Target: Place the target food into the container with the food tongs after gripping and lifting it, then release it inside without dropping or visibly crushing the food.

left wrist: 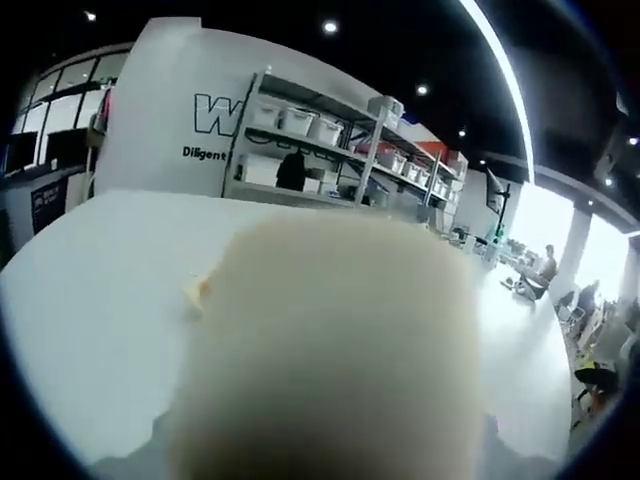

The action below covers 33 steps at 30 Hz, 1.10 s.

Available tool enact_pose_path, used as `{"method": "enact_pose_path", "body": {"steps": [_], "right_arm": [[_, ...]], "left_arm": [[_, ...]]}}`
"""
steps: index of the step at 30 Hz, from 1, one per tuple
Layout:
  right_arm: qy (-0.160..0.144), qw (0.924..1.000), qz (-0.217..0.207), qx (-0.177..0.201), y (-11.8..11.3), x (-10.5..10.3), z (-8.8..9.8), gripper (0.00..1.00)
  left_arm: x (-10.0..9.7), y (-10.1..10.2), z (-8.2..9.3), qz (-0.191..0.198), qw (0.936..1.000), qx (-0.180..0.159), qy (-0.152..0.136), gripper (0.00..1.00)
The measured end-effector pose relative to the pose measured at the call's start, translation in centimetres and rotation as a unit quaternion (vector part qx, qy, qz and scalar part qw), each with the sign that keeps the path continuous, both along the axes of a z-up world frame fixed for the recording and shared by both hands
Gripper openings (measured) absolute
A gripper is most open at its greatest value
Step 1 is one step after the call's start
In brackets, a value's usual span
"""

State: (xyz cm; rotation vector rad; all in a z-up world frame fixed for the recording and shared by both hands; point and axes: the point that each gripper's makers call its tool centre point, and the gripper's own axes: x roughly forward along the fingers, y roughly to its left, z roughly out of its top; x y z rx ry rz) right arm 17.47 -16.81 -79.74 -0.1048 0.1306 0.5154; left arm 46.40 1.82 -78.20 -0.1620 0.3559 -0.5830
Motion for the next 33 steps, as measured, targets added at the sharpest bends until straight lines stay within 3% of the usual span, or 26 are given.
{"method": "enact_pose_path", "body": {"steps": [15,20,23,29,33], "right_arm": [[0.003,0.9999,-0.012,0.003,-1.5,0.6,-0.7,0.66],[0.006,0.9998,-0.015,0.008,-1.9,1.0,-1.1,0.66],[0.013,0.9997,-0.017,0.012,-2.2,1.4,-1.7,0.66],[0.016,0.9996,-0.018,0.011,-2.2,1.6,-1.9,0.66],[0.019,0.9995,-0.022,0.012,-2.5,1.7,-2.3,0.66]], "left_arm": [[4.1,-1.1,0.1,0.008,0.9999,0.004,0.005,0.23],[5.6,-0.8,-0.6,0.021,0.9996,-0.001,0.018,0.23],[6.5,-0.4,-2.0,0.032,0.9988,-0.008,0.037,0.23],[8.0,0.5,-3.0,0.050,0.9981,0.016,0.032,0.23],[8.8,1.3,-3.8,0.056,0.9959,0.069,0.015,0.23]]}}
